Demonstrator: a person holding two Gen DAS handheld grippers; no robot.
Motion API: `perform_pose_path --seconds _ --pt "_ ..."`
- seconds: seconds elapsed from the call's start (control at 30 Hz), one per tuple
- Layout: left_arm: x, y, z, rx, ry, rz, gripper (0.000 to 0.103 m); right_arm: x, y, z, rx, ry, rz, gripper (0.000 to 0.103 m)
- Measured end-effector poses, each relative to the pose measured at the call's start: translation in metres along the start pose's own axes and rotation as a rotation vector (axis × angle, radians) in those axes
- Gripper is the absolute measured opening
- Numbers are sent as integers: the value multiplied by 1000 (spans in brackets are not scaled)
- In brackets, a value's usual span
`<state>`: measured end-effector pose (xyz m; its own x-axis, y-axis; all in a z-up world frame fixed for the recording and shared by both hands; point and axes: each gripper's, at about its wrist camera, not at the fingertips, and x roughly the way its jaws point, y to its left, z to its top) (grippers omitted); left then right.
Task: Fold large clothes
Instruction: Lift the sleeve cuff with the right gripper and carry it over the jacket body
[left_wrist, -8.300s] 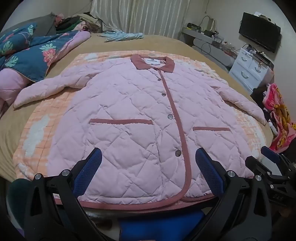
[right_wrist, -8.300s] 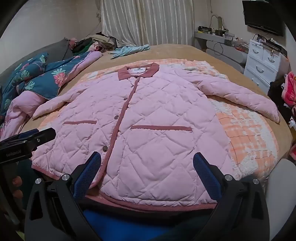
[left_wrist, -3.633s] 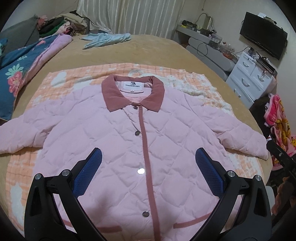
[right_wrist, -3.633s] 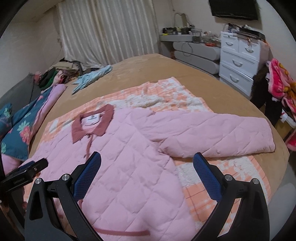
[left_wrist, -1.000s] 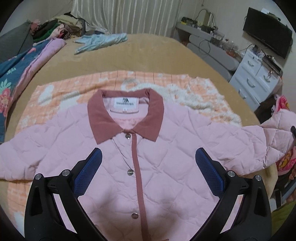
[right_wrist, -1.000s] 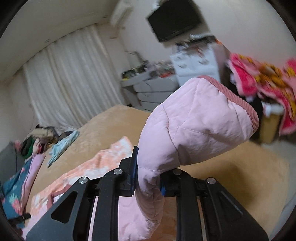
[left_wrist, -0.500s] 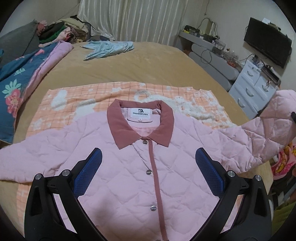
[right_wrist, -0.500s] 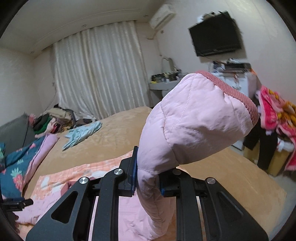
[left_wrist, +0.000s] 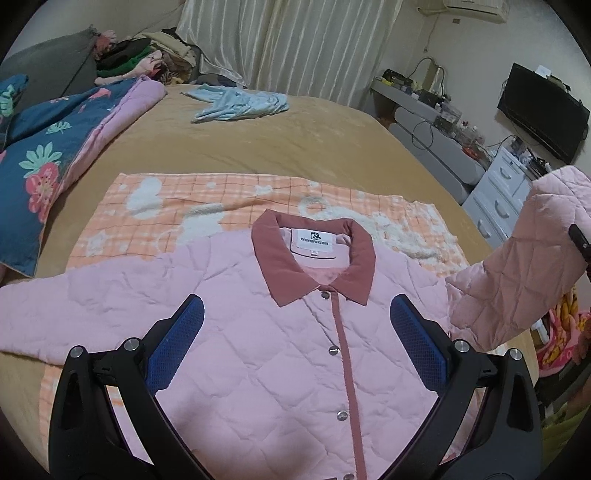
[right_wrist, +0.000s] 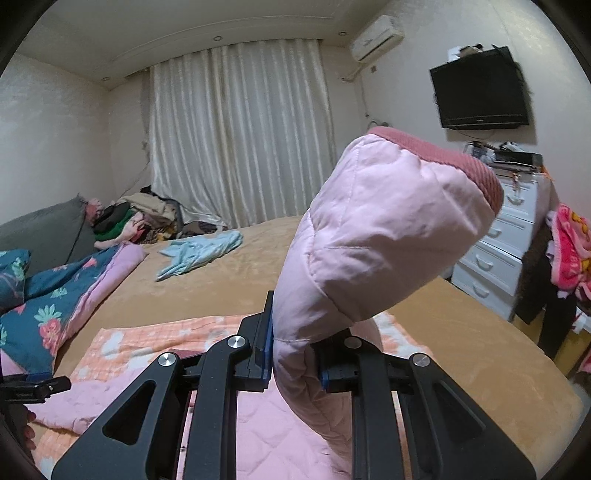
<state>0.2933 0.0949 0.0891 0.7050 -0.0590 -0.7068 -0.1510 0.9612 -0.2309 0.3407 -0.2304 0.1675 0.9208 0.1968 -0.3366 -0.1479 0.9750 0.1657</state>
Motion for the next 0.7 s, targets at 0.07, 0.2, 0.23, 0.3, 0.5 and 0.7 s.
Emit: perform_pose_path --seconds 0.07,0.2,0.23,0.3,0.5,0.7 --pt "0 5 0 -10 -1 -4 95 2 14 -3 -23 0 16 17" --pt "2 14 -1 -23 3 -7 95 5 38 -12 -56 6 54 17" --pt "2 16 -1 -27 6 -8 95 6 45 -15 -68 8 63 17" --pt "4 20 -1 -32 11 -9 95 7 52 -18 -85 9 74 17" --pt "7 29 0 -52 11 -23 95 14 79 -31 -135 26 111 17" --pt "8 44 -1 -94 13 -52 95 22 98 -42 -163 49 155 17"
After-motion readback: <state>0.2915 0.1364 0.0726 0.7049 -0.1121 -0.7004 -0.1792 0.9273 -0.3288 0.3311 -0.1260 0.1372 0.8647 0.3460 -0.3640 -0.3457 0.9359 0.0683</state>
